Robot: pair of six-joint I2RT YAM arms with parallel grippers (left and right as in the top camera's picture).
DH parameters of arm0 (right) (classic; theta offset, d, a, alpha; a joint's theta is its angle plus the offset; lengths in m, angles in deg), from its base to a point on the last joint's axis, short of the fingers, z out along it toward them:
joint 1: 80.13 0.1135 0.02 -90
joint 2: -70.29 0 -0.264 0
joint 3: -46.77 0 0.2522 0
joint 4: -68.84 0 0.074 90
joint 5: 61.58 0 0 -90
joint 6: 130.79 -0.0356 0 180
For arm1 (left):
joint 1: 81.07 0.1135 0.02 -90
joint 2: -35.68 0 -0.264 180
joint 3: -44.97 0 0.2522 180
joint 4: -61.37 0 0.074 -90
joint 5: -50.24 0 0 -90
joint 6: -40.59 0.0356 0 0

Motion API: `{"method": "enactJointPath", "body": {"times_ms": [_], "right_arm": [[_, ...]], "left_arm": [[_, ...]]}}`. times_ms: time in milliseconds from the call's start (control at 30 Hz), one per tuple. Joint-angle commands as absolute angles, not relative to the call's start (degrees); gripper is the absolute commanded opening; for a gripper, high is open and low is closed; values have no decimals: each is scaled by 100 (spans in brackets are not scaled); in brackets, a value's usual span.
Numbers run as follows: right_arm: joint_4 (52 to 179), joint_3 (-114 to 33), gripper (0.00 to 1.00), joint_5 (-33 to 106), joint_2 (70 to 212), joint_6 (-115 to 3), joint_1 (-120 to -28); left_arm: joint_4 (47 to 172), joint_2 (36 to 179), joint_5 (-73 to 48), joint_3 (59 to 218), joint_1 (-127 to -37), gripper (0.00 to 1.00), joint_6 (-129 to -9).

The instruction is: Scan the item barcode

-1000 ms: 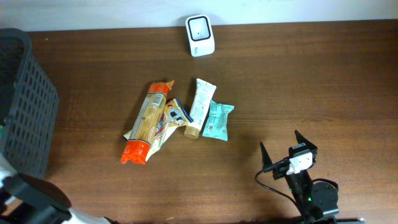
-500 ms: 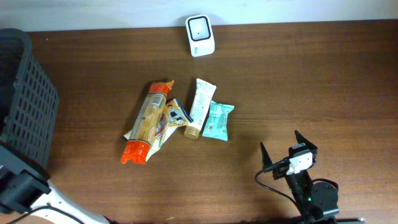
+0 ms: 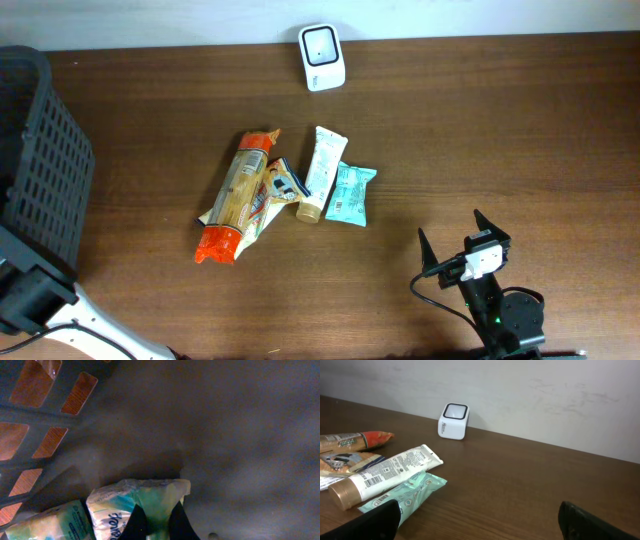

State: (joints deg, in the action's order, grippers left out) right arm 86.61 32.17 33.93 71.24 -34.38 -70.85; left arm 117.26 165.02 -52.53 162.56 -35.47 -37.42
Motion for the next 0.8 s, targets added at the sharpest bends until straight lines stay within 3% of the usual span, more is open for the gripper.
{"method": "enactJointPath", "body": {"times_ms": [0,233,367,467,633,767], "right_arm": [[8663,3270,99,3418,7102,-3436,-7120],[8663,3270,99,3418,7102,-3436,-7120],[8663,3270,99,3418,7102,-3436,-7120],[8663,3270,99,3418,7102,-3436,-7120],[8663,3270,99,3418,7102,-3436,-7120],[8663,3270,99,3418,7102,-3436,-7120]], "left_arm": [[11865,16550,-5153,16200,-3525,0,-3735],[11876,14666,-3865,16241,-3569,0,-4310],[12206,13538,-1605,16241,-3595,0,-4979],[12960,13346,-289,16239,-4120,0,-5029],[13334,13296,-351,16239,-5440,0,-4981],[13105,13158,-2086,16241,-6008,0,-4981]]}}
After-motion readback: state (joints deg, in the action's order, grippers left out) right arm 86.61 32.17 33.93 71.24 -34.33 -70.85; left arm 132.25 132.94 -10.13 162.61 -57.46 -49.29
